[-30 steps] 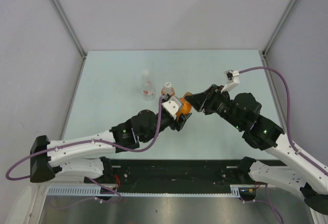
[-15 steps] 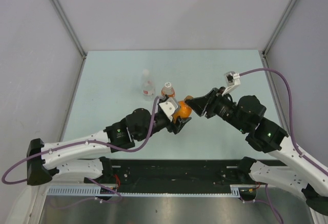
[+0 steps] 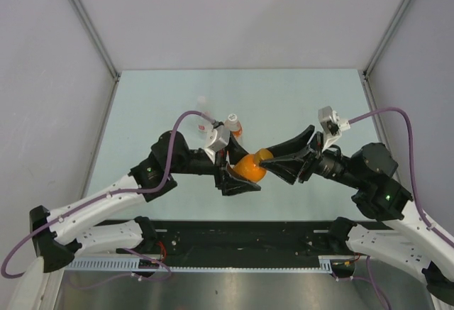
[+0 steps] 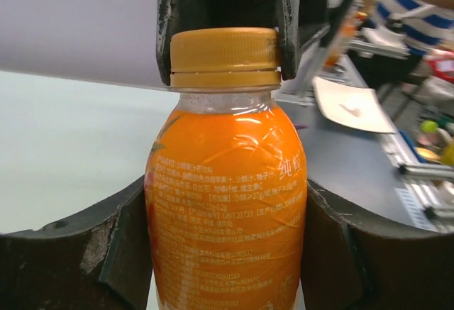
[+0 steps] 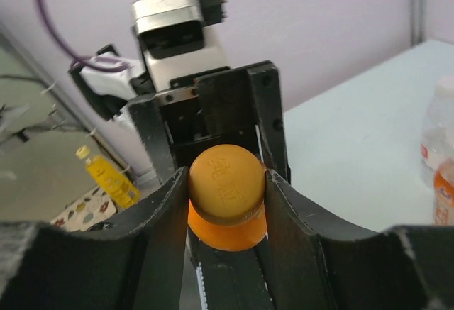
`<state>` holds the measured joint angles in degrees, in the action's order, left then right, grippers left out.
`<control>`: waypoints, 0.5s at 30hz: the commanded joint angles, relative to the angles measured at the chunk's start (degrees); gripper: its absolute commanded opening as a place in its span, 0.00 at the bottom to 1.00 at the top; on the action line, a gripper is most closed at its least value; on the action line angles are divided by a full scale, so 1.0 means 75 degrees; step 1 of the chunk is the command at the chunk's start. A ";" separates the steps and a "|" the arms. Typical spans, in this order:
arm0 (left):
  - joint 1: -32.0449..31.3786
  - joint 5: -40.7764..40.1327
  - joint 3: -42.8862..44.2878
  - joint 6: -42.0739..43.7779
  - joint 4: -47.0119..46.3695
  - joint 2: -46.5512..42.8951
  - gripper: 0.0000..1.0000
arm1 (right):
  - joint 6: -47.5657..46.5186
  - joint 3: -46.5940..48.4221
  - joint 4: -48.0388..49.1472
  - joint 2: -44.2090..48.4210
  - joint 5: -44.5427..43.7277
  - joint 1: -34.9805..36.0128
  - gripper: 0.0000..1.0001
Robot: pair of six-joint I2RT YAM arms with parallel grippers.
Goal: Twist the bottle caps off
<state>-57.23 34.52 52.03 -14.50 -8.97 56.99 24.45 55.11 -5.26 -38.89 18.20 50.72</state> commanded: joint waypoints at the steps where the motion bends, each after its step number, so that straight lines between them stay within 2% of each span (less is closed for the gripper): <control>1: 0.0247 0.2986 0.0340 -0.1112 -0.1460 0.0041 0.00 | -0.0763 -0.0211 0.0607 0.0065 0.1709 -0.0036 0.00; 8: 0.0342 0.4172 0.0270 -0.2459 -0.3044 0.0510 0.00 | -0.1208 -0.0223 0.0911 -0.0017 0.3220 -0.0024 0.00; 15: 0.0342 0.4666 0.0141 -0.4006 -0.4908 0.0967 0.00 | -0.1513 -0.0212 0.0912 -0.0123 0.4206 -0.0036 0.00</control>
<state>-54.52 63.90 52.14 -36.88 -29.80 64.03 14.70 54.22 3.46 -38.50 40.82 50.37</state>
